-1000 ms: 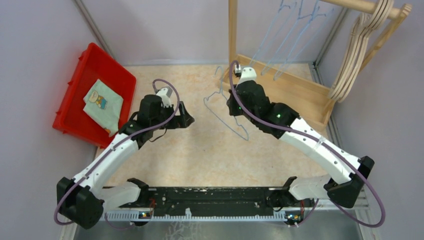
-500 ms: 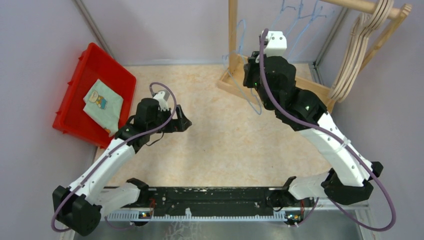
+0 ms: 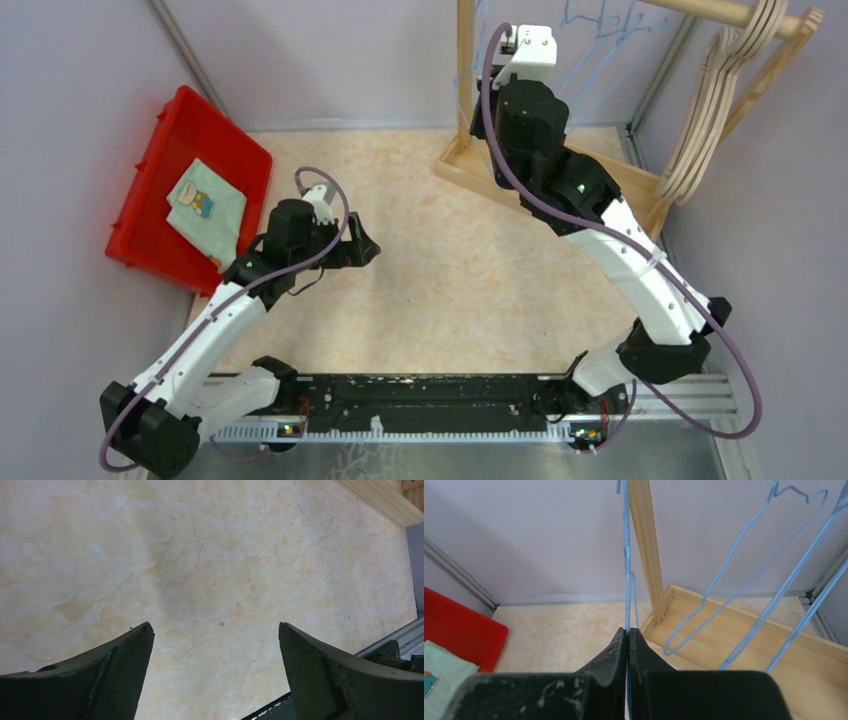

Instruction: Organize the hangers

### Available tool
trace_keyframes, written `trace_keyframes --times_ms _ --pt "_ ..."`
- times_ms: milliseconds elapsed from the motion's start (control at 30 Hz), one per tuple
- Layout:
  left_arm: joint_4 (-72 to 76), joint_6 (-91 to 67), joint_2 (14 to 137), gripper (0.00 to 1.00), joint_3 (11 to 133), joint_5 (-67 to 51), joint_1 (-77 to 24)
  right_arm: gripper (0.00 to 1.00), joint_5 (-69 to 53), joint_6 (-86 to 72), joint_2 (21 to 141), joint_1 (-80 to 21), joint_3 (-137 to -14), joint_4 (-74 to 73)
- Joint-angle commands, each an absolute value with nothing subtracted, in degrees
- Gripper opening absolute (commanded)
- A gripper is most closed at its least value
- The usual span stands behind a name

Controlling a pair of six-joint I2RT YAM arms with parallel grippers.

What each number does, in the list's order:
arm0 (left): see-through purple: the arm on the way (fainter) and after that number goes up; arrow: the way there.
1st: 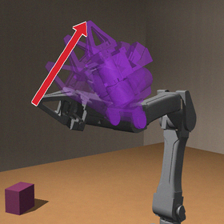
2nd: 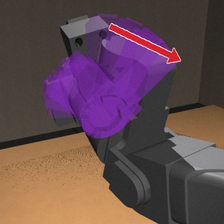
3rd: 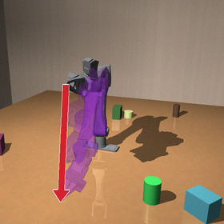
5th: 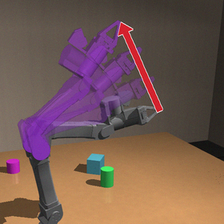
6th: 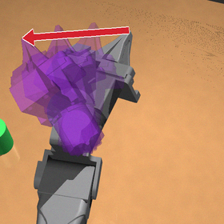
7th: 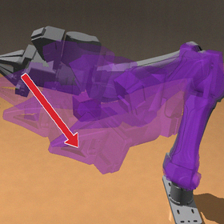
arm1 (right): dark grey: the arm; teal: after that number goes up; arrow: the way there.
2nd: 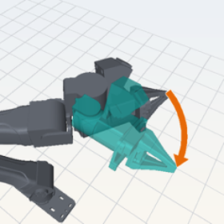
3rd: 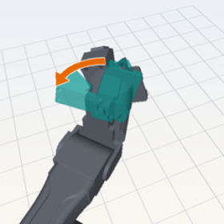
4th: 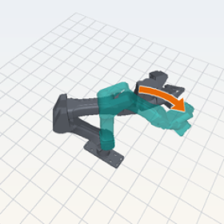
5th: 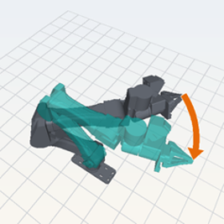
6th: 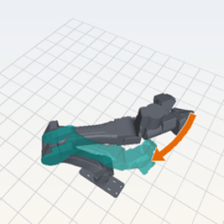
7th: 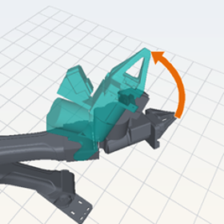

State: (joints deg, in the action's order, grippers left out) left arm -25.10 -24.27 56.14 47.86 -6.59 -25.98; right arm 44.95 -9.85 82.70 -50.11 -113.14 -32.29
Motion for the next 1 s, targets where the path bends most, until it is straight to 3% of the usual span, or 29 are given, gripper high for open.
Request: trace_keyframes --times_ms 0,567,967 --pt "-26.4 -23.1 54.7 1.0 47.8 -5.8 -25.8 0.0 48.7 -5.7 84.0 -50.6 -117.8 -22.8" --pt "-27.7 -22.1 54.2 1.0 48.5 -4.5 -25.8 0.0 58.5 19.3 98.3 -49.6 -128.7 1.4" --pt "-27.8 -20.9 55.2 1.0 48.6 -3.7 -25.8 0.0 56.7 17.7 108.6 -41.6 -139.6 3.5"
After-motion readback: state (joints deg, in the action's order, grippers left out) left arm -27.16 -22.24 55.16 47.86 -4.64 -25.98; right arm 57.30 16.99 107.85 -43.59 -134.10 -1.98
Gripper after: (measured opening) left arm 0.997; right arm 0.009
